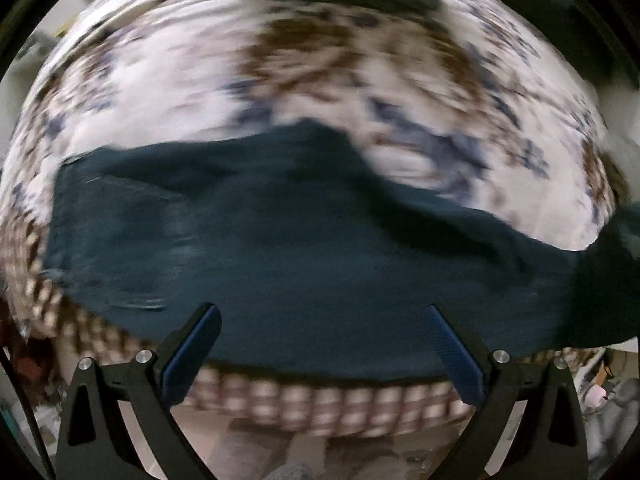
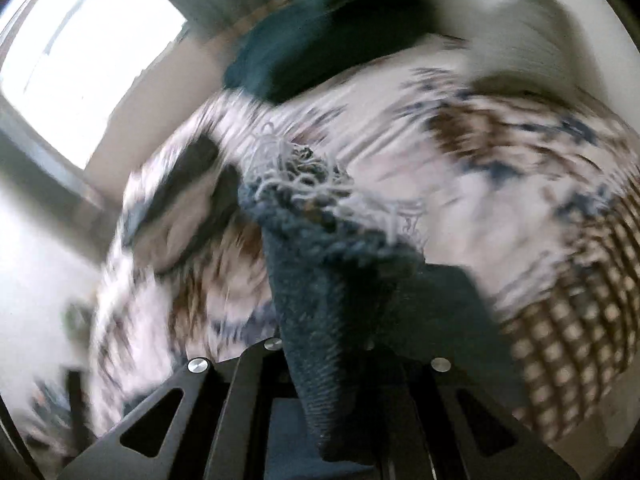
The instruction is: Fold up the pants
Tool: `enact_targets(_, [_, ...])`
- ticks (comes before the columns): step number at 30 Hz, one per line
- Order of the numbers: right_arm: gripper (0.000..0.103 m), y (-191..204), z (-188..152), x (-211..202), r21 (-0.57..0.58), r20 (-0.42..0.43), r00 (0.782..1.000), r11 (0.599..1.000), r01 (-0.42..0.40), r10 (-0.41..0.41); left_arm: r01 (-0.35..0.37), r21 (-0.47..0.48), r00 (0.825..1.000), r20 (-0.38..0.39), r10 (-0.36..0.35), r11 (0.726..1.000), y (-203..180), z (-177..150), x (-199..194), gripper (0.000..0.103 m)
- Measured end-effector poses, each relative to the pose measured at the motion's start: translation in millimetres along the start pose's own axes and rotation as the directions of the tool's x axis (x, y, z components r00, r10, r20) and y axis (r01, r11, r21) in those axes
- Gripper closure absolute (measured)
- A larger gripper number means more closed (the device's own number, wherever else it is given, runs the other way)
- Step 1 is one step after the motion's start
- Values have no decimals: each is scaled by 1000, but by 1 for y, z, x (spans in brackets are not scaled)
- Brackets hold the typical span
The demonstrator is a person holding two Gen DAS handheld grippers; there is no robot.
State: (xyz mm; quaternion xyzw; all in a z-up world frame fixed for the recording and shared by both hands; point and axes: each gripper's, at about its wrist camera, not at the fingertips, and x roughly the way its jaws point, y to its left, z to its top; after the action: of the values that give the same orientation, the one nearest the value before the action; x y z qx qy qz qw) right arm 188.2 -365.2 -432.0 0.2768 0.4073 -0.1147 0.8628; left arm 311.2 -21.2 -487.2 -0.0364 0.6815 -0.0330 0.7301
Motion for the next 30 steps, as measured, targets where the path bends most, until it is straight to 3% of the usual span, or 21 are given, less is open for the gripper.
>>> enact_targets(5, [97, 104, -92, 72, -223, -113, 993, 975, -2, -24, -75, -85, 997, -7, 75, 994, 75, -11, 7, 0])
enact_targets(9, [96, 167, -160, 113, -429, -188, 976, 903, 17, -107, -105, -155, 994, -25, 102, 982, 118, -19, 13, 0])
enact_targets(11, [88, 176, -178, 126, -486, -215, 963, 873, 38, -162, -102, -178, 995, -21, 99, 979, 130, -20, 15, 0])
enact_targets(13, [69, 181, -188, 134, -534, -249, 949, 845, 32, -193, -91, -192, 996, -13, 90, 977, 135, -19, 14, 0])
enact_targets(14, [60, 181, -186, 132, -528, -290, 943, 849, -13, -166, -81, -202, 997, -8, 81, 976, 135, -17, 13, 0])
enact_targets(15, [34, 181, -183, 129, -499, -345, 932, 863, -78, -115, -64, -213, 998, 1, 65, 975, 138, -17, 8, 0])
enact_targets(16, [20, 181, -178, 125, -451, -405, 913, 879, -151, -51, -45, -222, 999, 12, 49, 974, 136, -14, 5, 0])
enact_targets(19, [20, 161, -152, 90, -237, -476, 865, 924, -299, 158, 10, -226, 999, 39, -2, 974, 121, -2, 3, 0])
enact_targets(22, [20, 125, -124, 65, -147, -437, 888, 963, -227, 143, 76, -213, 997, 38, -69, 974, 98, 7, 8, 0])
enact_targets(24, [20, 91, -103, 54, -142, -401, 916, 986, -88, 25, 103, -186, 995, 11, -102, 977, 76, 13, 23, 0])
enact_targets(26, [20, 51, -85, 47, -117, -365, 927, 992, 49, -89, 97, -159, 994, -35, -104, 983, 57, 17, 45, 0])
enact_targets(27, [20, 37, -80, 47, -116, -356, 924, 988, 107, -142, 92, -138, 993, -56, -101, 986, 48, 18, 55, 1])
enact_targets(29, [20, 0, -66, 59, -110, -374, 898, 972, 206, -232, 55, -95, 993, -97, -64, 994, 32, 19, 71, 12])
enact_targets(30, [20, -14, -66, 66, -113, -395, 877, 962, 247, -272, 27, -64, 993, -115, -35, 998, 25, 18, 78, 23])
